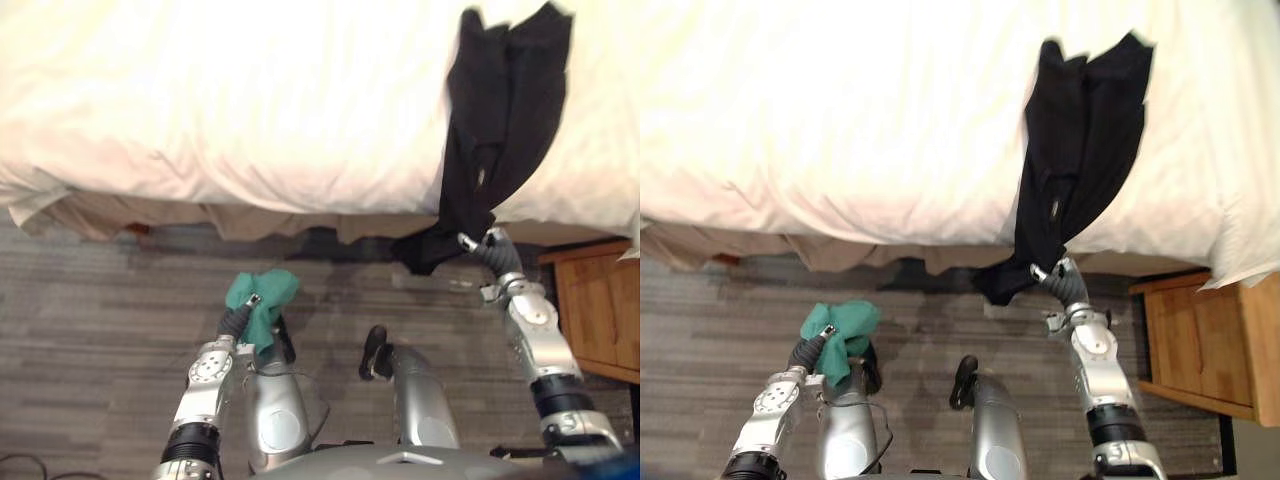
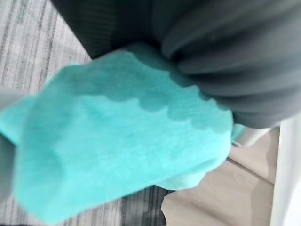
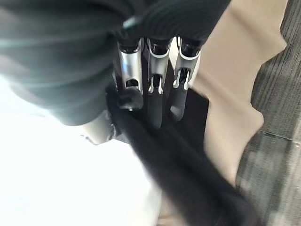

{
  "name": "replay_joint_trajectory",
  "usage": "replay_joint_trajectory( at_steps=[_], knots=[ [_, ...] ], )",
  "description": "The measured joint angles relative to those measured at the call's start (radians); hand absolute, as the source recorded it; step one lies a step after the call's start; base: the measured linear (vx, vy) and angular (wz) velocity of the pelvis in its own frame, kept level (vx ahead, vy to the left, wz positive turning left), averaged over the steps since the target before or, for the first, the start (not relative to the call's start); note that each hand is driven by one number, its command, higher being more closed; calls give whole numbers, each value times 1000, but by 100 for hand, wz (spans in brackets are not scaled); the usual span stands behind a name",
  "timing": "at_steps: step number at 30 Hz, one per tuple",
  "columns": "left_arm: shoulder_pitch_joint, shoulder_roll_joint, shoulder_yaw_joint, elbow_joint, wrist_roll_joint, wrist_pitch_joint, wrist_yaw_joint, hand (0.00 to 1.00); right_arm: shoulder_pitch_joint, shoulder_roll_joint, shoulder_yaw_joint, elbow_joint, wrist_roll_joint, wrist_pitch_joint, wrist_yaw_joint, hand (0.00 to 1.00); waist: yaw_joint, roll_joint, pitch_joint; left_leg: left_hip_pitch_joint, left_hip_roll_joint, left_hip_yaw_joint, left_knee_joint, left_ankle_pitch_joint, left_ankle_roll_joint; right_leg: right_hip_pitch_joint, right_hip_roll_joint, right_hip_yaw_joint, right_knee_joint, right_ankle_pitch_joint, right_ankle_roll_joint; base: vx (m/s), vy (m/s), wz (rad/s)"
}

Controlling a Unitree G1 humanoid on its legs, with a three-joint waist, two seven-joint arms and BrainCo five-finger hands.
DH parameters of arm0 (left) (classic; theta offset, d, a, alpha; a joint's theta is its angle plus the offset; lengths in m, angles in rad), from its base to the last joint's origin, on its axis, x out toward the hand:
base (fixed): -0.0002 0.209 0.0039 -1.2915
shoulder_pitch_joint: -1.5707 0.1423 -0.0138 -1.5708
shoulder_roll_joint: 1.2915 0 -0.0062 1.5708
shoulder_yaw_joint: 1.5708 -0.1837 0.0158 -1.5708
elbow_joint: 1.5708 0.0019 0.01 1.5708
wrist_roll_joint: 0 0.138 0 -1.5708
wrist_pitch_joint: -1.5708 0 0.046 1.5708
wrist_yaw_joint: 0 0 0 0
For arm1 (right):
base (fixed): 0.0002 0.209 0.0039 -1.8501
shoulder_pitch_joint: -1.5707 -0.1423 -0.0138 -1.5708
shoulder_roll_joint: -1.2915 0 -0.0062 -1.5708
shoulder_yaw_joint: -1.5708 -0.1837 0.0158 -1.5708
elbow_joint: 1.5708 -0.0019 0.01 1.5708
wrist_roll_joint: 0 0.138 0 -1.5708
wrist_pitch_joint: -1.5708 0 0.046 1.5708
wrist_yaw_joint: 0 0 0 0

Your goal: Tidy the bed and pick cloth on bed and put in laundry

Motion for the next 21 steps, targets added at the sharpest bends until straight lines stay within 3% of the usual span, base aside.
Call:
replay_joint_trajectory(
  at_steps=[4, 6, 11, 15, 21],
  knots=[
    [21, -42, -10, 107, -4, 18, 51, 100, 116, 28, -21, 44, 39, -68, 18, 100, -36, 27, -92, 157, -74, 35, -227, 96, -2, 136, 0, -1, -202, 90, 30, 143, 35, 0],
    [45, -62, -45, 142, -13, 18, 67, 100, 182, 46, -33, 77, 55, -94, 46, 100, -57, 67, -137, 240, -113, 44, -323, 127, 4, 222, -6, -13, -294, 127, 46, 147, 67, 5],
    [88, -74, -44, 182, -41, 8, 61, 100, 265, 93, -64, 186, 85, -113, 105, 100, -78, 122, -204, 382, -160, 32, -488, 182, 0, 343, -12, -53, -377, 135, 56, 101, 21, 17],
    [104, -74, -41, 267, -45, -2, 56, 100, 266, 129, -103, 340, 84, -119, 149, 100, -80, 129, -213, 445, -164, 9, -517, 191, -4, 423, -9, -84, -404, 130, 58, 70, -13, 19],
    [149, -80, -24, 400, -95, -65, 25, 100, 266, 155, -196, 575, 71, -133, 233, 100, -78, 129, -228, 484, -176, -45, -523, 190, -5, 493, -21, -135, -404, 108, 69, -18, 0, 21]
  ],
)
